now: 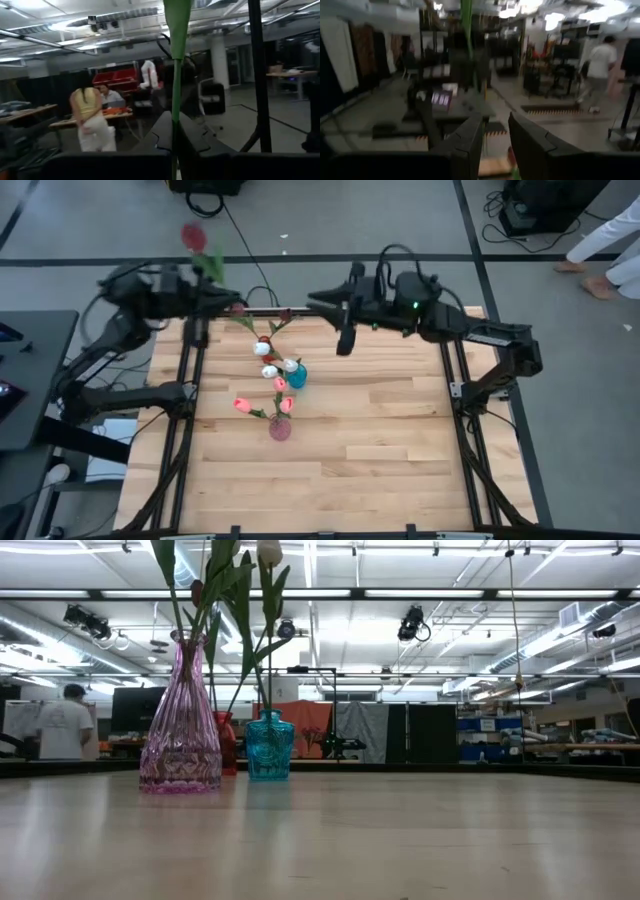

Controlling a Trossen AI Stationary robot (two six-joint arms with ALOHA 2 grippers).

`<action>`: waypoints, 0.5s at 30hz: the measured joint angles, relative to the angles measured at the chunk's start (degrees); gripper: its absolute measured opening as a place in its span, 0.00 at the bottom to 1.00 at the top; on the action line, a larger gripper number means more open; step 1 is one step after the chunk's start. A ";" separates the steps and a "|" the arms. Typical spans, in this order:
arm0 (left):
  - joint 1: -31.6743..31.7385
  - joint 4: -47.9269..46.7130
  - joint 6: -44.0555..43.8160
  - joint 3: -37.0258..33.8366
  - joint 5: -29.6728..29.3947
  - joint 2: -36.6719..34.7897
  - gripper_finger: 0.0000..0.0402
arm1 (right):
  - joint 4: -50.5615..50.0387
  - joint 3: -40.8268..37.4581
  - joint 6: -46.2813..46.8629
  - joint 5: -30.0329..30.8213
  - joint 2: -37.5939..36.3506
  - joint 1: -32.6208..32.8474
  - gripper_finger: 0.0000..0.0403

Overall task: Sort flowers into vase by color
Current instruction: Put the red flower into the red vase

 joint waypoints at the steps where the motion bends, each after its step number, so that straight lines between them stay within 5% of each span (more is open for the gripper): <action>1: 0.09 -2.33 0.75 0.02 -0.79 -1.41 0.02 | -0.39 -1.35 -0.06 0.90 -0.68 0.51 0.27; 7: 0.23 -8.68 2.51 -7.75 -4.05 -9.17 0.02 | 5.91 -11.17 -0.15 5.04 -4.63 3.12 0.27; 15: 0.23 3.62 -2.71 -26.59 -13.35 -19.85 0.02 | 19.76 -23.83 -0.11 7.83 -7.08 5.84 0.26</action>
